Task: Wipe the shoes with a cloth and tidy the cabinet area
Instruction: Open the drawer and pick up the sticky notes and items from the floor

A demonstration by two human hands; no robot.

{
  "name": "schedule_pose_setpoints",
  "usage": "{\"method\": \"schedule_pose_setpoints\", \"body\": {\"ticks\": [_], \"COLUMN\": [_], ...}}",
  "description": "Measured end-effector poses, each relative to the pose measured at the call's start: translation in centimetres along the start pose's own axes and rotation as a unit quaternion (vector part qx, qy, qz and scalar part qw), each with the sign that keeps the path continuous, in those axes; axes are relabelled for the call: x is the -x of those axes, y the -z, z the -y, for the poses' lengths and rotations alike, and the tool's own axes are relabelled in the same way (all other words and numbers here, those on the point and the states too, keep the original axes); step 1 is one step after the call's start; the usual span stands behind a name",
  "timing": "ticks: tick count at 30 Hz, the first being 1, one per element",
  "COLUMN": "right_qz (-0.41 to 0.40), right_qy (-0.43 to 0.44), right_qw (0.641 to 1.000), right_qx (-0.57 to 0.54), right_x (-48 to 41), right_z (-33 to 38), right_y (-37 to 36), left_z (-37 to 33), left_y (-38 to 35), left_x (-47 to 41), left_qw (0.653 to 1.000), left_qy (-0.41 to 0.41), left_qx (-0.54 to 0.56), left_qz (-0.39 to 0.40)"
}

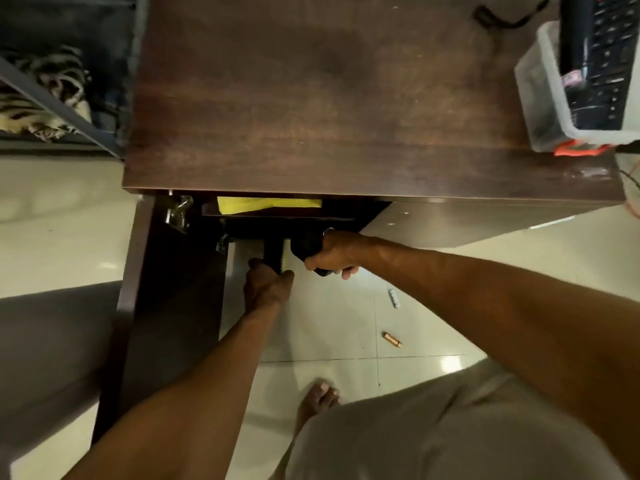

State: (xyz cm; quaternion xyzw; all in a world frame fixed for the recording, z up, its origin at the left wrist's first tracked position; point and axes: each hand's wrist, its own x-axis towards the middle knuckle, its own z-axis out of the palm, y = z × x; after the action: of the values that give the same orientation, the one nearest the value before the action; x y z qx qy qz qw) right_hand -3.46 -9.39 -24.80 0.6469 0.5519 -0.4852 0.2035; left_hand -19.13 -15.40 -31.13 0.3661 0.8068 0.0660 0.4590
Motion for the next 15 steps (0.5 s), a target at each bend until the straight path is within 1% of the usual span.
{"method": "schedule_pose_setpoints", "body": {"ticks": [2, 4, 5, 8, 10, 12, 15], "right_qz": [-0.061, -0.107, -0.123, -0.161, -0.195, -0.231, -0.227], "right_qy": [-0.002, -0.035, -0.052, -0.054, -0.065, -0.078, -0.081], "right_qw": [0.998, 0.993, 0.991, 0.984, 0.969, 0.955, 0.955], "right_qx": [0.006, 0.033, 0.026, -0.055, -0.136, -0.168, -0.175], "right_x": [-2.2, -4.5, -5.5, -7.8, -8.8, -9.8, -10.7], "right_z": [1.8, 2.9, 3.2, 3.0, 2.7, 2.5, 2.4], "right_y": [-1.0, -2.2, -2.7, -4.2, -4.7, -5.1, -5.4], "left_z": [-0.2, -0.5, -0.7, -1.3, -1.4, -1.1, -0.2], "left_y": [-0.1, -0.3, -0.3, -0.4, -0.5, -0.9, -1.5], "left_x": [-1.8, -3.5, -4.4, -6.4, -7.7, -9.3, -11.2], "left_qw": [1.000, 1.000, 0.999, 0.995, 0.991, 0.992, 0.995], "left_qy": [0.000, -0.002, -0.005, -0.062, -0.094, -0.095, -0.075], "left_qx": [0.015, 0.020, 0.012, -0.066, -0.082, -0.070, -0.072], "left_qz": [-0.012, -0.023, -0.029, -0.042, -0.040, -0.032, -0.002]}}
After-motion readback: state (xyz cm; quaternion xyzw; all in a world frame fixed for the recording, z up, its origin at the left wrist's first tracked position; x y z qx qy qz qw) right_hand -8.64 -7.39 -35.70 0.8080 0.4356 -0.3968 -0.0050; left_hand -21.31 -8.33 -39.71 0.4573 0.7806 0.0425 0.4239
